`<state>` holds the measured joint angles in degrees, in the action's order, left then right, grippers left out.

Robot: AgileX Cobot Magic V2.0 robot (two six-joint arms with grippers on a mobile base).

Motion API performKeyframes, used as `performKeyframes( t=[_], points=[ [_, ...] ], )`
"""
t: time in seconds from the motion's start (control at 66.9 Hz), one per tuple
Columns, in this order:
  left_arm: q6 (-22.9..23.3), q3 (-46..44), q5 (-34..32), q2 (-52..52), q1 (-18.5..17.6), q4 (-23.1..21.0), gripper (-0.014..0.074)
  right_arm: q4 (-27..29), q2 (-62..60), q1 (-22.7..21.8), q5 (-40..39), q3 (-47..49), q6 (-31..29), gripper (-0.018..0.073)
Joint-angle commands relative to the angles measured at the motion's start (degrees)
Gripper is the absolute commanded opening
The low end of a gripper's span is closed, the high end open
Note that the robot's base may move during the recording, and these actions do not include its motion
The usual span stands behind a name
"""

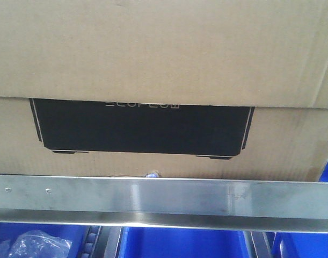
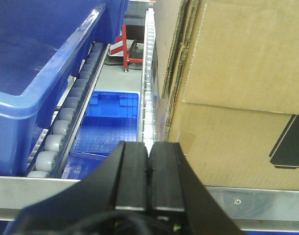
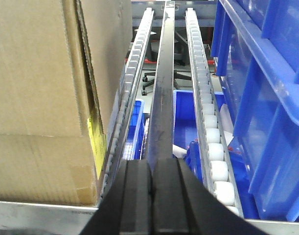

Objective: Grab box from left shelf to table start

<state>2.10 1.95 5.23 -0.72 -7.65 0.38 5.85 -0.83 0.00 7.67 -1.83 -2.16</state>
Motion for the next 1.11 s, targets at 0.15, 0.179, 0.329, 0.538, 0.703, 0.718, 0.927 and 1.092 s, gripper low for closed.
performKeyframes(
  t=[0.15,0.179,0.329,0.538,0.703,0.718,0.927,1.092],
  points=[
    [0.2,-0.4,-5.2,-0.9,0.1,-0.4,-0.0099,0.0,-0.3,-0.1,-5.0,-0.1,-0.1,0.0058],
    [0.2,-0.4,-5.2,-0.9,0.1,-0.4,-0.0099,0.0,-0.3,-0.1,-5.0,-0.1,-0.1,0.0058],
    [0.2,-0.4,-5.2,-0.9,0.1,-0.4,-0.0099,0.0,-0.3,-0.1,-5.0,-0.1,-0.1,0.0058],
    [0.2,-0.4,-6.7,-0.9,0.1,-0.4,-0.0099,0.0,-0.3,-0.1,-5.0,-0.1,-0.1,0.0058],
    [0.2,-0.4,-12.7,-0.9,0.1,-0.4,-0.0099,-0.1,-0.3,-0.1,-5.0,-0.1,-0.1,0.0058],
    [0.2,-0.4,-13.1,-0.9,0.1,-0.4,-0.0099,-0.1,-0.3,-0.1,-5.0,-0.1,-0.1,0.0058],
    [0.2,-1.5,-21.3,-0.7,0.1,-1.6,-0.0099,-0.1,-0.3,-0.1,-5.0,-0.1,-0.1,0.0058],
    [0.2,-11.4,-11.4,0.9,0.1,0.1,-0.0099,-0.1,-0.3,-0.1,-5.1,-0.1,-0.1,0.0058]
  ],
)
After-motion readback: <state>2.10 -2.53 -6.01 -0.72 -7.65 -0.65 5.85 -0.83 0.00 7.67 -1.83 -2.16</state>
